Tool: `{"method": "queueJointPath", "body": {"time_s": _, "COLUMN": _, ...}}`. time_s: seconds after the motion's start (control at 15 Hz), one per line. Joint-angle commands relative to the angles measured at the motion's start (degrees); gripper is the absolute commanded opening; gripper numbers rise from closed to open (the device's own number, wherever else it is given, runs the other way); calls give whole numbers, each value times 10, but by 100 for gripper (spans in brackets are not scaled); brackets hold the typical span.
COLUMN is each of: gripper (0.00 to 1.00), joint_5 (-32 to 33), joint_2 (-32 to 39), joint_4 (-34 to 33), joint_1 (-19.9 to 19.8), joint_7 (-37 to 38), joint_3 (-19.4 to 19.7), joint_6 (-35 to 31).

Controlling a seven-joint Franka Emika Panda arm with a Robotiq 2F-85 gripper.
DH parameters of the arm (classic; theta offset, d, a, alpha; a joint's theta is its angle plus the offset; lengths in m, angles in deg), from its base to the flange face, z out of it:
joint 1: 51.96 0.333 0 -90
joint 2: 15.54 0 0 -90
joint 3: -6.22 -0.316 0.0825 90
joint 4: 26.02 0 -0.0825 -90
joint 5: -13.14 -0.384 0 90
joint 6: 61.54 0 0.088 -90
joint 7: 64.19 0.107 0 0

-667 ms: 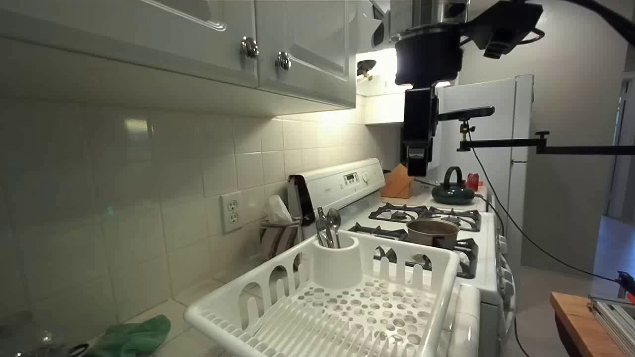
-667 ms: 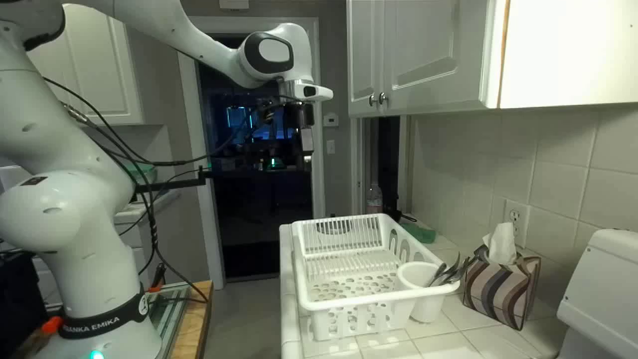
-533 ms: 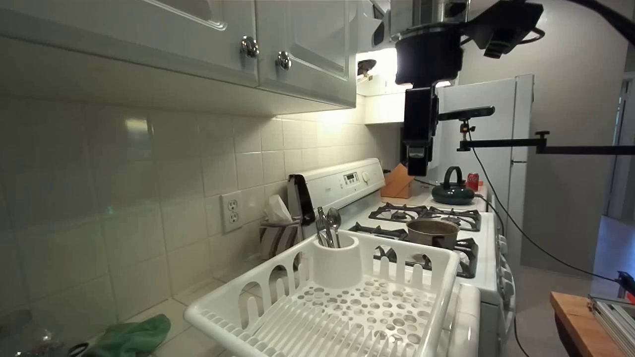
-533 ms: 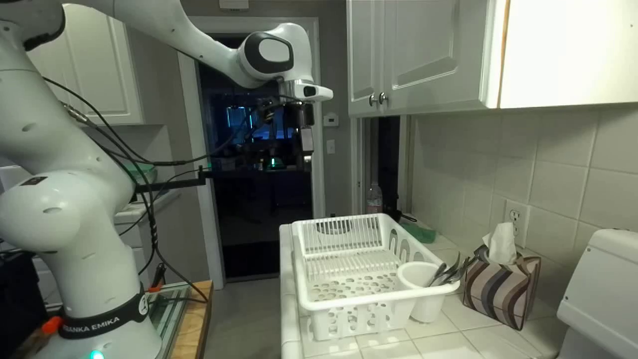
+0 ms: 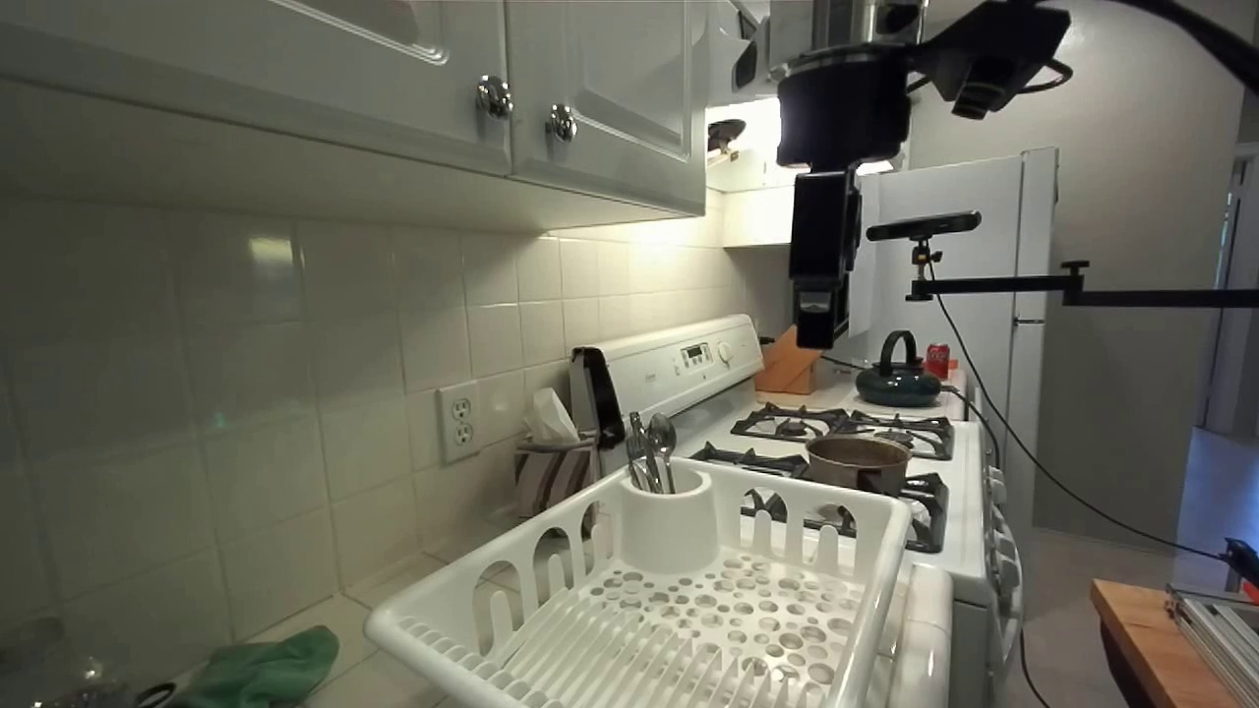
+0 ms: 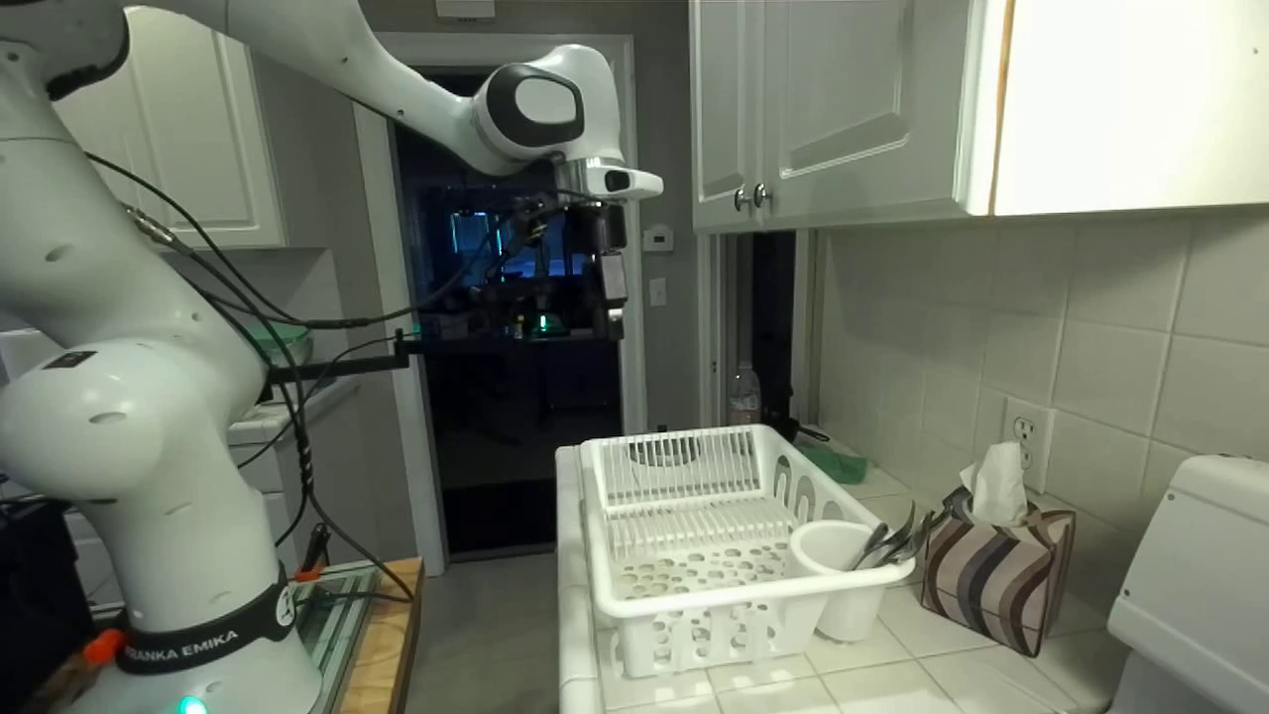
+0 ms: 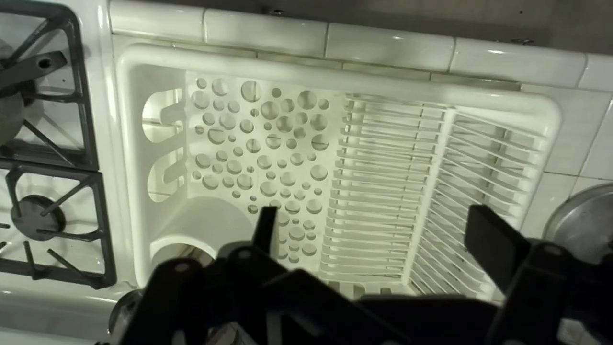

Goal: Put the lid on the pot

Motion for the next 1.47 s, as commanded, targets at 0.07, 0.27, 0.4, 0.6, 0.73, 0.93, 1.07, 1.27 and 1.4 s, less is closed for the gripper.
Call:
{"method": "queueJointPath", "body": {"time_s": 0.07, "gripper": 100, "joint_5": 6, "joint_2": 39, "joint_4": -11, "joint_1": 29, "joint_7": -32, "joint_3": 7, "joint_6": -102}}
{"method": "queueJointPath", "body": {"time_s": 0.27, "gripper": 100, "joint_5": -5, "joint_2": 67, "joint_4": -16, "joint_1": 47, "joint_7": -78, "joint_3": 12, "joint_6": -157}}
{"method": "queueJointPath", "body": {"time_s": 0.4, "gripper": 100, "joint_5": -14, "joint_2": 89, "joint_4": -21, "joint_1": 61, "joint_7": -125, "joint_3": 17, "joint_6": -185}}
{"method": "queueJointPath", "body": {"time_s": 0.6, "gripper": 100, "joint_5": 0, "joint_2": 82, "joint_4": -8, "joint_1": 63, "joint_7": -119, "joint_3": 16, "joint_6": -184}}
{"method": "queueJointPath", "body": {"time_s": 0.73, "gripper": 100, "joint_5": 0, "joint_2": 89, "joint_4": -9, "joint_1": 65, "joint_7": -122, "joint_3": 17, "joint_6": -186}}
{"method": "queueJointPath", "body": {"time_s": 0.93, "gripper": 100, "joint_5": 0, "joint_2": 88, "joint_4": -9, "joint_1": 65, "joint_7": -122, "joint_3": 18, "joint_6": -185}}
{"method": "queueJointPath", "body": {"time_s": 1.07, "gripper": 100, "joint_5": 0, "joint_2": 88, "joint_4": -9, "joint_1": 65, "joint_7": -122, "joint_3": 18, "joint_6": -185}}
{"method": "queueJointPath", "body": {"time_s": 1.27, "gripper": 100, "joint_5": 0, "joint_2": 88, "joint_4": -9, "joint_1": 65, "joint_7": -122, "joint_3": 18, "joint_6": -185}}
{"method": "queueJointPath", "body": {"time_s": 1.4, "gripper": 100, "joint_5": 0, "joint_2": 88, "joint_4": -9, "joint_1": 65, "joint_7": -122, "joint_3": 18, "joint_6": -185}}
